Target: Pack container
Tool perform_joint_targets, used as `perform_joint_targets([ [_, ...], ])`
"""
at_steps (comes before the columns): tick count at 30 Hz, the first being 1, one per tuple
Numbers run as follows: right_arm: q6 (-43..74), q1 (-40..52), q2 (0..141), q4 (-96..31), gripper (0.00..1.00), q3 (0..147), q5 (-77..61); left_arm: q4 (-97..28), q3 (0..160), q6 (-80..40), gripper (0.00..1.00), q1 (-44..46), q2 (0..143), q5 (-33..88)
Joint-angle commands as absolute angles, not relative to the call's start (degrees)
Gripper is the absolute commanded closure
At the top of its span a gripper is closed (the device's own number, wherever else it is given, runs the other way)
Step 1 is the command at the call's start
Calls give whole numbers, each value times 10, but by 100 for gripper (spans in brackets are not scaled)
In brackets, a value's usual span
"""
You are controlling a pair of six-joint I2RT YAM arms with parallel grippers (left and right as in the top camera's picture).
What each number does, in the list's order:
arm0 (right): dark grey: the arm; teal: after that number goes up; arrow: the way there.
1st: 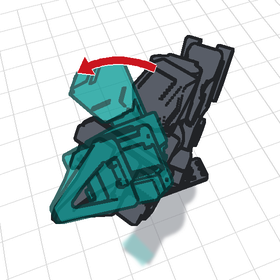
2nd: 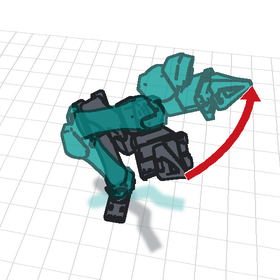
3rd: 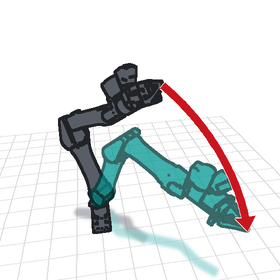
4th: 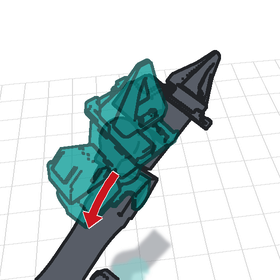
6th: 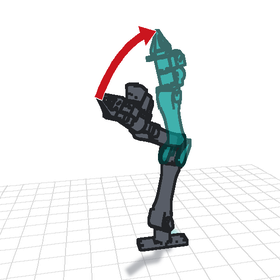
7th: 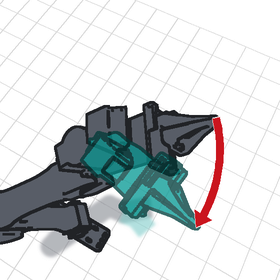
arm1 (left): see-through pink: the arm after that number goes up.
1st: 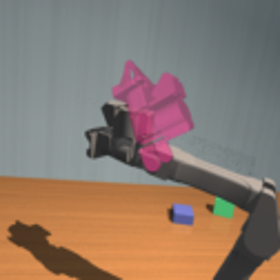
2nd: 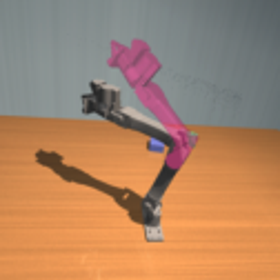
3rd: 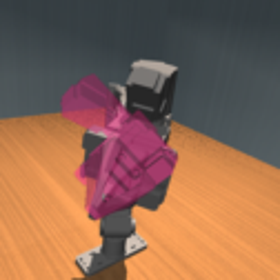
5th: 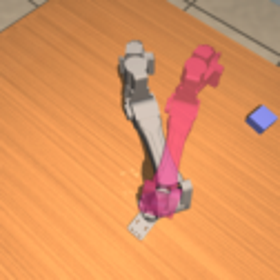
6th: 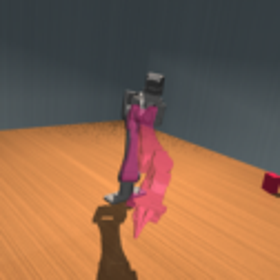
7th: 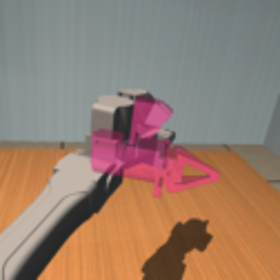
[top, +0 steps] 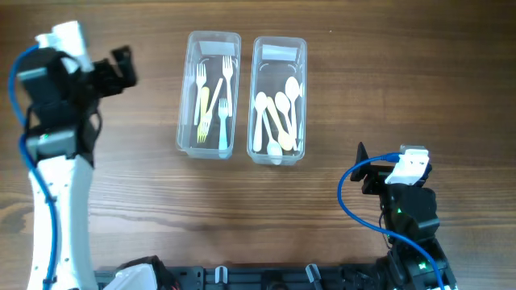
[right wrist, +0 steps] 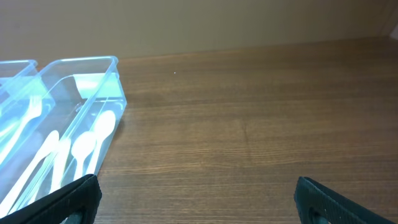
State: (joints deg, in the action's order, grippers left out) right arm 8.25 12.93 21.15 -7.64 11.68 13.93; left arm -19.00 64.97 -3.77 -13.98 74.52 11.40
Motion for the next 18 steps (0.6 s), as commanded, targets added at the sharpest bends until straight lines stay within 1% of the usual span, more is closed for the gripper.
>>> perform_joint_targets([
  [1, 76, 131, 209, -74, 0, 115, 136, -222, 649, -37, 0, -193, 743, 99],
  [3, 76, 131, 209, -74, 0, 115, 136, -243, 649, -37, 0, -199, 744, 100],
  [18, 76, 131, 209, -74, 0, 115, 136, -244, 649, -37, 0, -199, 744, 99],
])
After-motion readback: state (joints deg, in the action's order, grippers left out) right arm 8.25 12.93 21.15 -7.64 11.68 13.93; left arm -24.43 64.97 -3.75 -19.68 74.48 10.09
